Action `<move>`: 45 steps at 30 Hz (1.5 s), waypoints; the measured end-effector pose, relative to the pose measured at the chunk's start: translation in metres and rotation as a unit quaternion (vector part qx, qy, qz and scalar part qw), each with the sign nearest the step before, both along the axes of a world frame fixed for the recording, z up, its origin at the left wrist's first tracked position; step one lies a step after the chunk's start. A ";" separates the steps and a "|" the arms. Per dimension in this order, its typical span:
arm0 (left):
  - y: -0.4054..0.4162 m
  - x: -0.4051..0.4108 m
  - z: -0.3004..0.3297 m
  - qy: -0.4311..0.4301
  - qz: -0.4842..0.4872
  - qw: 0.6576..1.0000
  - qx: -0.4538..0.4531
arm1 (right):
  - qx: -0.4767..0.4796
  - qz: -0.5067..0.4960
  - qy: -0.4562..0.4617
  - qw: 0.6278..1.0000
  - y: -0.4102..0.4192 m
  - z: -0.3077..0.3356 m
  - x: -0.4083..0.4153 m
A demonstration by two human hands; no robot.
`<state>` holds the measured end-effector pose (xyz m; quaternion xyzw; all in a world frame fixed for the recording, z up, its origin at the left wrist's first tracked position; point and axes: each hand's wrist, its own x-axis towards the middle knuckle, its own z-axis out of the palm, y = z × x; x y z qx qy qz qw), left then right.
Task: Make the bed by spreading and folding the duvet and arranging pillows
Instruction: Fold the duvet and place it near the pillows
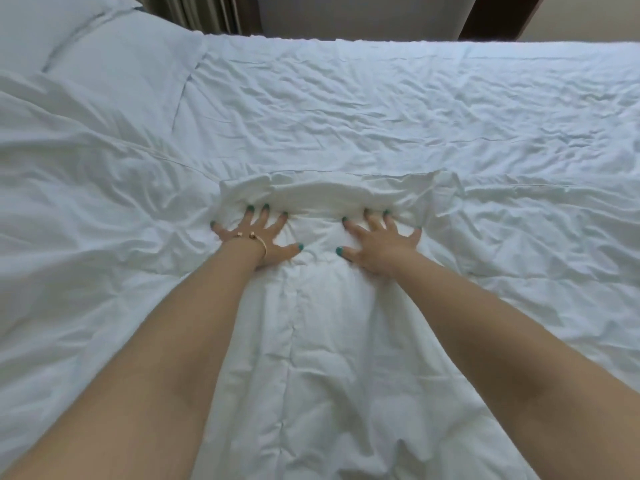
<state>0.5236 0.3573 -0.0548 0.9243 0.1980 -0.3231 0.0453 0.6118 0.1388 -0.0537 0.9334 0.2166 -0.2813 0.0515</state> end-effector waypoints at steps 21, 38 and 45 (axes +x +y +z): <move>0.261 -0.116 0.187 -0.121 0.036 0.971 0.205 | 0.155 0.101 0.005 0.983 0.267 0.108 -0.063; 0.276 -0.034 0.168 -0.128 0.128 0.976 0.119 | 0.297 -0.168 0.039 0.939 0.215 0.033 -0.024; 0.279 -0.023 0.168 -0.045 0.021 0.980 0.191 | 0.177 -0.034 0.127 0.976 0.189 0.007 -0.025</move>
